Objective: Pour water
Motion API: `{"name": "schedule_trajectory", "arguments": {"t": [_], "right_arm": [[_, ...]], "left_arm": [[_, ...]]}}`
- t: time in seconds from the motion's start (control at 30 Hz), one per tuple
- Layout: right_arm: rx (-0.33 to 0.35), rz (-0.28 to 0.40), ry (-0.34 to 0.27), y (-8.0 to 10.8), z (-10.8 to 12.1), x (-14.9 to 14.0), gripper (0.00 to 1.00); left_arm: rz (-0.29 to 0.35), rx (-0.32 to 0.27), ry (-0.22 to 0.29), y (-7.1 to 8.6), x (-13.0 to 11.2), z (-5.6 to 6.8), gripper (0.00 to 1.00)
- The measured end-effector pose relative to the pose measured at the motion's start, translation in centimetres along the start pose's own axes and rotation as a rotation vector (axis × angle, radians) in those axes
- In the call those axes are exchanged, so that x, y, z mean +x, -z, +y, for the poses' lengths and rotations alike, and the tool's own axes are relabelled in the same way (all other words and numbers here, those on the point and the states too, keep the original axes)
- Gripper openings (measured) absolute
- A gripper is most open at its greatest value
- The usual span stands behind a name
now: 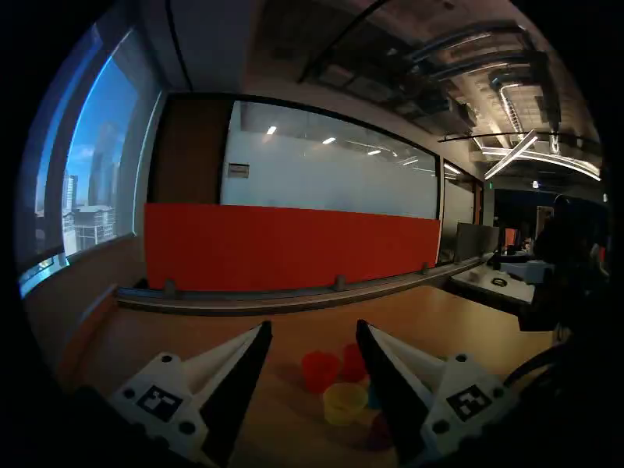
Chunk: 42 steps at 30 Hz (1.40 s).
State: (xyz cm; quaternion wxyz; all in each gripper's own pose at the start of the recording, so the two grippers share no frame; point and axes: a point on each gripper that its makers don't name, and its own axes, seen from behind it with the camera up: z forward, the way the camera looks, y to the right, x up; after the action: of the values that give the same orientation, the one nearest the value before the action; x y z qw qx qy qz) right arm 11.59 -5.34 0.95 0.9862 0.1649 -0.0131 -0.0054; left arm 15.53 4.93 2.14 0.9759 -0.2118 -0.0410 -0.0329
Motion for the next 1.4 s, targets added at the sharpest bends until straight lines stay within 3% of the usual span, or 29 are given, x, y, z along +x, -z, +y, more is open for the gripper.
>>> {"name": "schedule_trajectory", "arguments": {"t": [0.37, 0.57, 1.4], "right_arm": [[0.201, -0.007, -0.007, -0.6, -4.1, 0.4, 0.99], [0.275, -0.027, 0.003, -0.6, -5.7, 0.0, 0.99], [0.37, -0.051, -0.013, -1.6, -6.5, -0.3, 0.99]], "left_arm": [[0.016, -0.126, -0.035, -0.3, 1.0, 2.3, 0.8], [0.015, -0.172, -0.015, -0.8, 1.4, 3.2, 0.8], [0.019, -0.223, -0.04, -1.9, 2.6, 3.6, 0.8]]}}
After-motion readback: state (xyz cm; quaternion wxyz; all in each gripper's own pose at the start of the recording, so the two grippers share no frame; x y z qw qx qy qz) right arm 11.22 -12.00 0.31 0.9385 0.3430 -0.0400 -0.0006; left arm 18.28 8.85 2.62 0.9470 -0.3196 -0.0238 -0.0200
